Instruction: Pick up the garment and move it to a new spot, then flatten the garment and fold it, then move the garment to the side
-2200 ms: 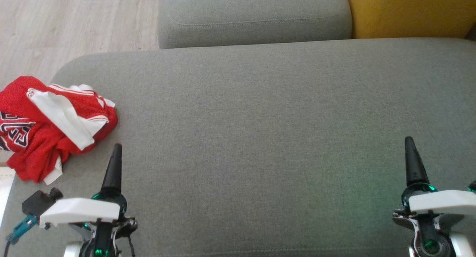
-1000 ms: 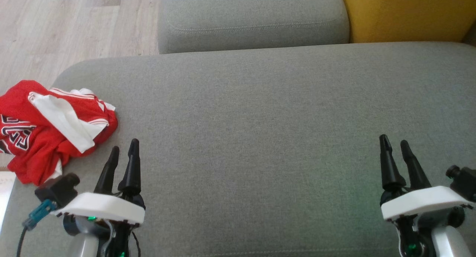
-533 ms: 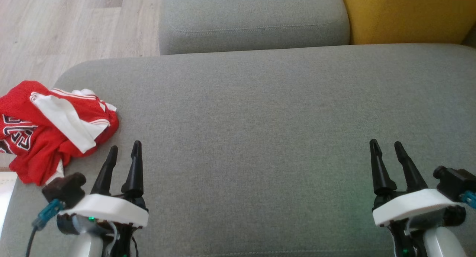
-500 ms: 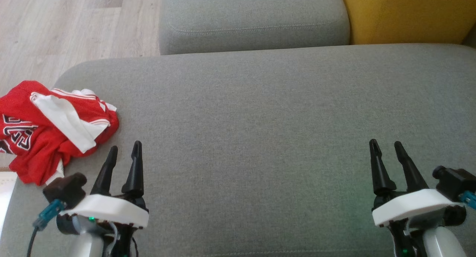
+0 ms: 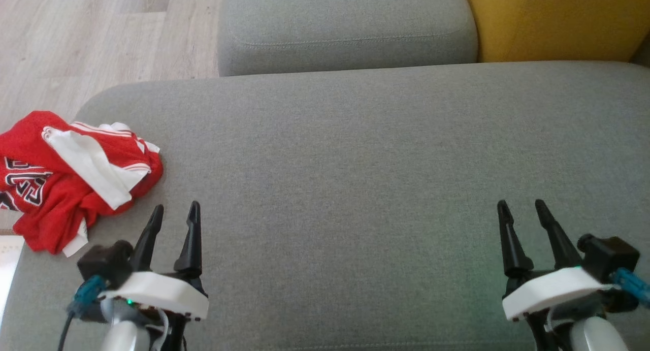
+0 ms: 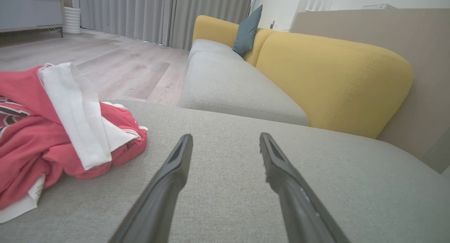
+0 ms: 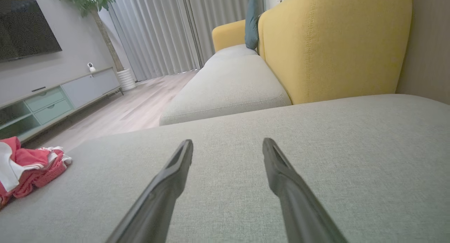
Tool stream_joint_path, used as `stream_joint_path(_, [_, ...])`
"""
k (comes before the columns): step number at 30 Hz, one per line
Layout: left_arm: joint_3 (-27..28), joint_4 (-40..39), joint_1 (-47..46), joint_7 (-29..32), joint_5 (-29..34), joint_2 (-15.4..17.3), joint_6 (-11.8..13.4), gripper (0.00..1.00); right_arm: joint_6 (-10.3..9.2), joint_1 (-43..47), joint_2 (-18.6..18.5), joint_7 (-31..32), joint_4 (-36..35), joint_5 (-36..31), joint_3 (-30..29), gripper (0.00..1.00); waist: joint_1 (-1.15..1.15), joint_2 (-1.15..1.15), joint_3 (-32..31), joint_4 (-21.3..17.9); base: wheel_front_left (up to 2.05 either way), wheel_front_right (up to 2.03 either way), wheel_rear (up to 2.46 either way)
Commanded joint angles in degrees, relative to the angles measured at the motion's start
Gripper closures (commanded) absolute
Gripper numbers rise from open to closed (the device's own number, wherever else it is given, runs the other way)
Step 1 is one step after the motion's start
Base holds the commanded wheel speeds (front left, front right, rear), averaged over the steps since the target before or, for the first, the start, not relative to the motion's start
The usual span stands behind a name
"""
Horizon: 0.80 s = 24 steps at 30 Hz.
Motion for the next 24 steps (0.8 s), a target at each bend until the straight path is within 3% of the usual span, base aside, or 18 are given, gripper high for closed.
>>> stream_joint_path(1, [1.16,-1.71,-3.67,-0.91,1.59,0.95,0.46,0.00,-0.04,-1.55,-0.10,-0.99,-2.36,-1.67,0.88,0.00,0.00,0.00,-0.03,-0.01,0.00,0.00,0.00])
stream_joint_path(17, [1.15,0.74,-3.82,-3.58,10.97,0.65,1.21,0.00,-0.04,-0.76,0.76,-2.31,-2.52,-10.41,0.96,0.00,0.00,0.00,-0.43,0.19,0.00,0.00,0.00])
stream_joint_path(24, [1.46,1.31,-3.99,-3.59,10.65,0.46,1.28,0.00,-0.04,-0.85,1.01,-2.43,-2.23,-8.98,0.18,0.00,0.00,0.00,-0.29,0.41,0.00,0.00,0.00])
